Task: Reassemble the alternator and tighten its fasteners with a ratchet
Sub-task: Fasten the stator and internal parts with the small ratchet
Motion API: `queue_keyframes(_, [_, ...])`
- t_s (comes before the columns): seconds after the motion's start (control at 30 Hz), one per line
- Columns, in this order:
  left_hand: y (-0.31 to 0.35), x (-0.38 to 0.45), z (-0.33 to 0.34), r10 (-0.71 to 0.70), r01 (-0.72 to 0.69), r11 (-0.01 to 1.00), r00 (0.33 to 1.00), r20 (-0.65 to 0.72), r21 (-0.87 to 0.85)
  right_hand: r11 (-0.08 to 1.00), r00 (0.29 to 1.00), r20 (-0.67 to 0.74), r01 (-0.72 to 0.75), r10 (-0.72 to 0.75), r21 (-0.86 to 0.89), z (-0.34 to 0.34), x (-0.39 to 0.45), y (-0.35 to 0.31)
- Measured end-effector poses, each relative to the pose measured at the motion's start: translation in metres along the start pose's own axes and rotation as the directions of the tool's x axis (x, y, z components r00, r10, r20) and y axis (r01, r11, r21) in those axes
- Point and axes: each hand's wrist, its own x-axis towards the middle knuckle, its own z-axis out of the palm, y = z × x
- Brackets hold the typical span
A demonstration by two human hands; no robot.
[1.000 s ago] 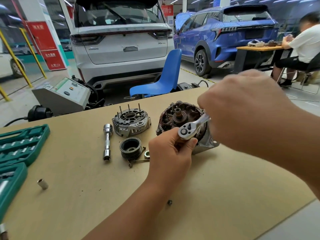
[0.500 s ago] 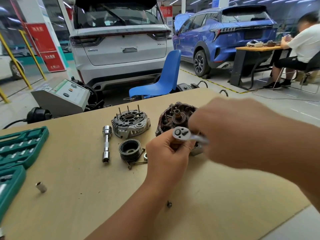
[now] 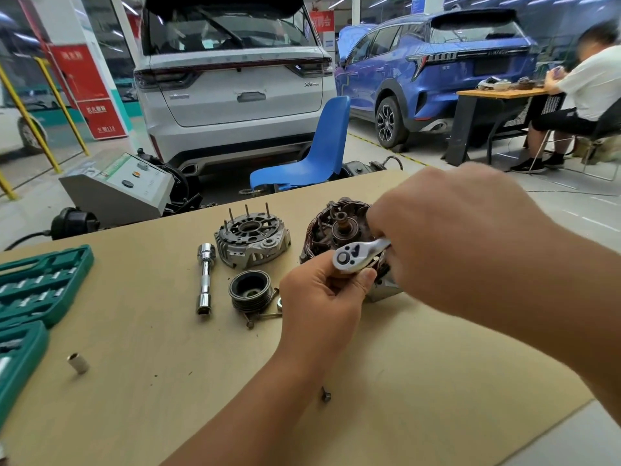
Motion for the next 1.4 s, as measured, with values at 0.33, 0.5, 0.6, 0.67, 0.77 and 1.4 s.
queue_keyframes(0.33, [-0.002,-0.003,0.001,0.032,-0.033,0.998,0.999,0.029,0.052,0.997,0.998,0.056,0.013,-0.009,-0.072,0.0,-0.001,0.005])
queue_keyframes(0.5, [0.0,-0.002,-0.001,0.063,-0.063,0.993,0.998,0.005,0.096,0.986,0.954,0.284,0.058,-0.101,0.155,0.011,-0.005,-0.001])
queue_keyframes(0.6, [-0.001,-0.003,-0.002,0.002,-0.003,0.998,1.0,0.014,0.057,0.976,0.987,0.158,-0.016,-0.02,0.219,0.011,-0.002,0.02])
queue_keyframes(0.67, [-0.004,-0.003,-0.006,0.035,-0.038,0.987,0.999,0.027,0.155,0.876,0.991,0.116,-0.114,0.067,0.469,0.017,-0.008,0.037])
queue_keyframes(0.77, [-0.009,0.001,-0.013,0.141,-0.172,0.924,0.983,0.114,0.342,0.464,0.956,0.041,-0.179,0.292,0.867,0.035,-0.026,0.045])
queue_keyframes(1.4, [-0.015,0.004,-0.011,0.302,-0.351,0.776,0.936,0.179,0.524,-0.666,0.624,0.464,0.122,0.628,0.736,0.136,-0.067,-0.011])
